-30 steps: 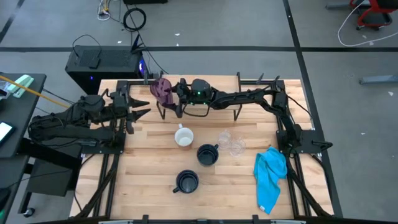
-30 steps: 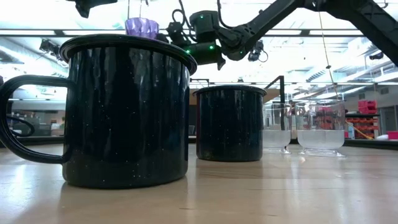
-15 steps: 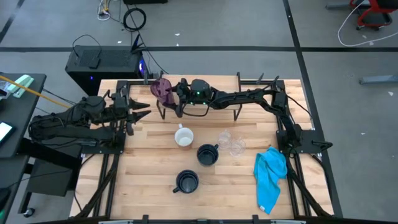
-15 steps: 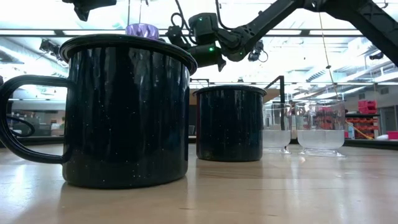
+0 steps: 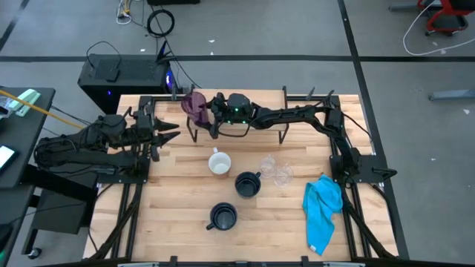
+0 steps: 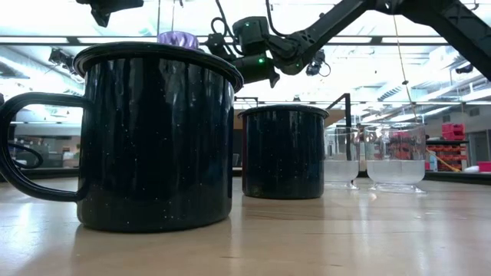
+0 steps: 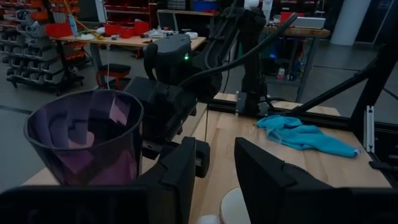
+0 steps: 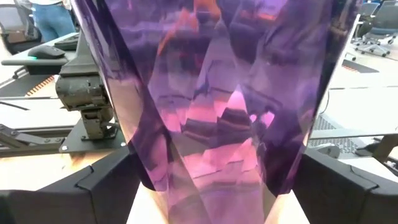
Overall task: Stack small to large cups/mugs on shelf
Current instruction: Put the violet cup on the shelf
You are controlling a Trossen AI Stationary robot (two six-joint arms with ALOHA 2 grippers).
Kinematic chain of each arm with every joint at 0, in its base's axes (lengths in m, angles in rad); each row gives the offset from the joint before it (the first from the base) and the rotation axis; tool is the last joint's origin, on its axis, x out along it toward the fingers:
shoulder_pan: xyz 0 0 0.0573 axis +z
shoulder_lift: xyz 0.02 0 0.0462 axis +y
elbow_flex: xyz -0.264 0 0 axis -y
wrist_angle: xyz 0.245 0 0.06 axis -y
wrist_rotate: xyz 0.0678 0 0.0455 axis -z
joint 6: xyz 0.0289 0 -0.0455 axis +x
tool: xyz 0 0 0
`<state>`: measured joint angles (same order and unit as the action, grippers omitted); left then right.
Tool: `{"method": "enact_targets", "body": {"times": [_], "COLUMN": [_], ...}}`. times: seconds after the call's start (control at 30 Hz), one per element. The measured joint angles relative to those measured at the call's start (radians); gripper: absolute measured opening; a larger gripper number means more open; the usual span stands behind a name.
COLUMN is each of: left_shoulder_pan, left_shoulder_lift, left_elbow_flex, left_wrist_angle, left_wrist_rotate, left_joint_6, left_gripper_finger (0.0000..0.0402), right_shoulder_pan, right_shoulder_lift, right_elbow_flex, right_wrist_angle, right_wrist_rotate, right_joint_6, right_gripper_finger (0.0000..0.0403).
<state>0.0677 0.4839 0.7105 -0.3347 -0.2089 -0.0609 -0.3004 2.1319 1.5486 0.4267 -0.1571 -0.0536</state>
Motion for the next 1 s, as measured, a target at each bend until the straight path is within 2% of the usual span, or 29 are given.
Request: {"method": "enact_targets", "body": {"times": [0.23, 1.0], "left_shoulder_pan": [0.0, 0.0], "left_shoulder_lift": [0.0, 0.0], "left_elbow_flex": [0.0, 0.0], "left_wrist_angle": [0.001, 0.001], "left_wrist_rotate": [0.0, 0.0], "left_joint_6": [0.002, 0.001], "left_gripper_finger": [0.0117, 0.0112], "right_shoulder_pan": [-0.001, -0.019], "right_shoulder_lift": [0.005, -0.006], "right_elbow_flex": [-0.003, -0.002], "right_wrist_angle": [-0.056, -0.098], "right_wrist_rotate": [0.003, -0.039], "right_joint_6": [-0.003, -0.017], "right_gripper_finger": [0.0397, 0.04]}}
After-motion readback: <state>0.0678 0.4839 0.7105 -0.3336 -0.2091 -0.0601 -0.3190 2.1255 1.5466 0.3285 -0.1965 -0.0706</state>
